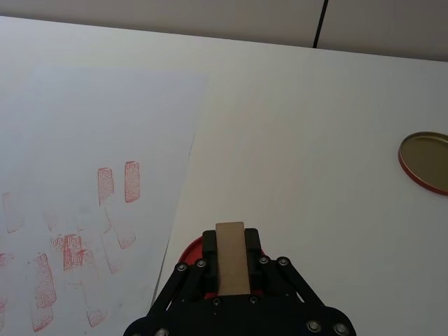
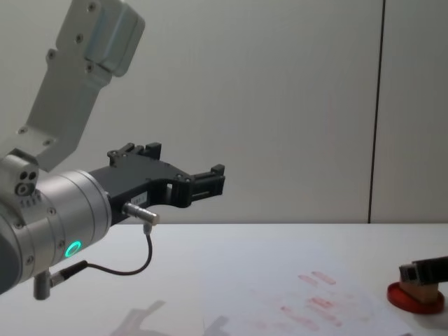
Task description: Use the one hand to pick up the stamp and affix it onto the A4 paper.
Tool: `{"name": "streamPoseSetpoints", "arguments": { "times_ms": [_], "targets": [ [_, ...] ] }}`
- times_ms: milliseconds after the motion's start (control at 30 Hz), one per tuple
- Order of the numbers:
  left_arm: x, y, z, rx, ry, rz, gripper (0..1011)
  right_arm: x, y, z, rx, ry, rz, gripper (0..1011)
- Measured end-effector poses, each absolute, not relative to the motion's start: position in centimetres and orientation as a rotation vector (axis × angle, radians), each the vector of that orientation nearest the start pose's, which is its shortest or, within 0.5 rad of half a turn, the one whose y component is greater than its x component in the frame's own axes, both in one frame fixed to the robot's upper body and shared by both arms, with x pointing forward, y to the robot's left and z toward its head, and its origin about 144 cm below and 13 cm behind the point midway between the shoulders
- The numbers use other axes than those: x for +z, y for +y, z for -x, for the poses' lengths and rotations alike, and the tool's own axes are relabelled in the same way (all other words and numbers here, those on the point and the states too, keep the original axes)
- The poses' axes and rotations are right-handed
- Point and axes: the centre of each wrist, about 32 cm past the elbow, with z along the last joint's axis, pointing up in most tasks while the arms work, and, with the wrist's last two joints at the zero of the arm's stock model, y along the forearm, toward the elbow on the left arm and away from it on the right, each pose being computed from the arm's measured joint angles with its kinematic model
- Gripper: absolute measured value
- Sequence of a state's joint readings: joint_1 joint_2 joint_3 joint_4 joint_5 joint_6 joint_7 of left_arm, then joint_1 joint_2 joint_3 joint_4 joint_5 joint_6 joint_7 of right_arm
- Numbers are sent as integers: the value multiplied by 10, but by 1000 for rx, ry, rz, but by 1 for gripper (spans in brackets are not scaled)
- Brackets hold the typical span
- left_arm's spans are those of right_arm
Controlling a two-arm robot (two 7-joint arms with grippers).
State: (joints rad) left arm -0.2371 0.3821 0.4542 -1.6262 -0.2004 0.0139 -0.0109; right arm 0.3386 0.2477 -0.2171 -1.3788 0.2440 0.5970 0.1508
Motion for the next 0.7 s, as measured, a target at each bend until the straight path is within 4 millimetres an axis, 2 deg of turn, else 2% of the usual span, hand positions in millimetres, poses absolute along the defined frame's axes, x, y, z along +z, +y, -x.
{"name": "streamPoseSetpoints", "arguments": {
  "times_ms": [700],
  "targets": [
    [1204,198,-492,1124,-268,-61,993,1189,-254,-543,-1264,322,405,216]
  ]
}}
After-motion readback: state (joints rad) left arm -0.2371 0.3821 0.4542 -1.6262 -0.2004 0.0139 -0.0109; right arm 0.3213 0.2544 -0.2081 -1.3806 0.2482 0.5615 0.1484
